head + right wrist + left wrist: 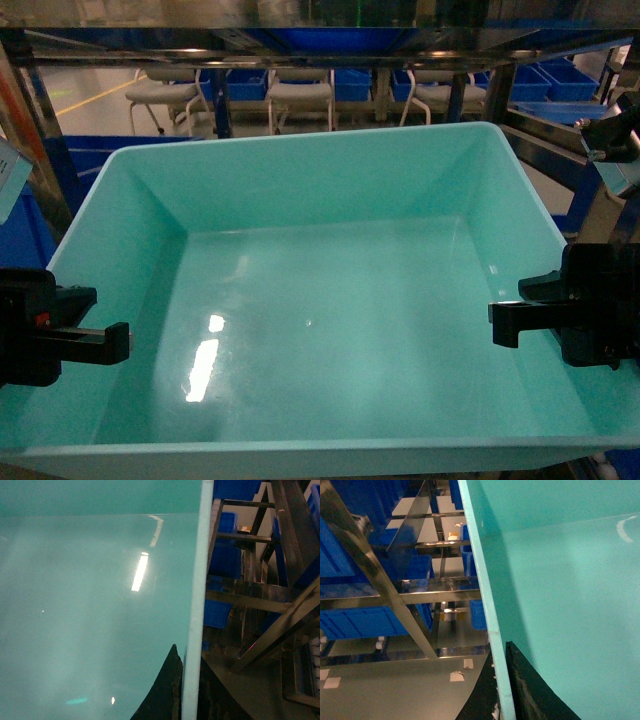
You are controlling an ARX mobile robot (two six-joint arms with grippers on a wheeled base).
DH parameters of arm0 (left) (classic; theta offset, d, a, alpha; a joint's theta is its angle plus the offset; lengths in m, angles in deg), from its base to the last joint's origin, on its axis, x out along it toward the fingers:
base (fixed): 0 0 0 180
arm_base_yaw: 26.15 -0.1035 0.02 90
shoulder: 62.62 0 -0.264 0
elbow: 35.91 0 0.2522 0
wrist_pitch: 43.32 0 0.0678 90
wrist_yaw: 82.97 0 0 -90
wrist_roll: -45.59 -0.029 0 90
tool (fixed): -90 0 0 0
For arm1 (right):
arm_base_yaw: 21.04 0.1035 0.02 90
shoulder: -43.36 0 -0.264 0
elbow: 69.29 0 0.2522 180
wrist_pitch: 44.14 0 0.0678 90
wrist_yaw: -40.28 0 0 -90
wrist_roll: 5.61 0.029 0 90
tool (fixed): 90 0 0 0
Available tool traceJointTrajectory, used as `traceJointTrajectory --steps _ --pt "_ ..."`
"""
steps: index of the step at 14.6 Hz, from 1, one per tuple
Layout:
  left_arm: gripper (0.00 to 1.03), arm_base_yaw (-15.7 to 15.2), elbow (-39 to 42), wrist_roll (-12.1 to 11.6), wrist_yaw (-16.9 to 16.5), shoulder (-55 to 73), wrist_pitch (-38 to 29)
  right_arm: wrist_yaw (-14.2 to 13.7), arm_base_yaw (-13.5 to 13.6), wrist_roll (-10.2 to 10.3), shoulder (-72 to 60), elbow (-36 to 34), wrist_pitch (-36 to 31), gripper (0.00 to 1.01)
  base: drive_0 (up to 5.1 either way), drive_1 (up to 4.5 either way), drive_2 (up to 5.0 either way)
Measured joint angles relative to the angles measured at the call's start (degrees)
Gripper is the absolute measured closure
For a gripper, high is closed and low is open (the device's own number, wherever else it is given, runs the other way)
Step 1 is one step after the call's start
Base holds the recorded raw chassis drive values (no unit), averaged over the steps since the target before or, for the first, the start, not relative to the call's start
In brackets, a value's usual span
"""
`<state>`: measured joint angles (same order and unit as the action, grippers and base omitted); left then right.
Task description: Organize blue bins on left shelf correctly
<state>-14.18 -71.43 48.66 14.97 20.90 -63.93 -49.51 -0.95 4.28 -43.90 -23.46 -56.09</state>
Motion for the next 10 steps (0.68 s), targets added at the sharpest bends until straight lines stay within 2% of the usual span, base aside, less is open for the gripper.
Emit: traceJointTrajectory --steps 8,10 --pt "1.01 0.0 0.0 0.0 0.0 0.0 -0.3 0.0 0.0 0.0 0.0 0.0 -0.2 0.99 -0.1 3.91 -4.0" --pt "1.01 0.0 0.0 0.0 0.0 0.2 -0.3 0.0 0.0 0.0 0.0 0.0 -0.2 0.99 0.0 0.0 0.0"
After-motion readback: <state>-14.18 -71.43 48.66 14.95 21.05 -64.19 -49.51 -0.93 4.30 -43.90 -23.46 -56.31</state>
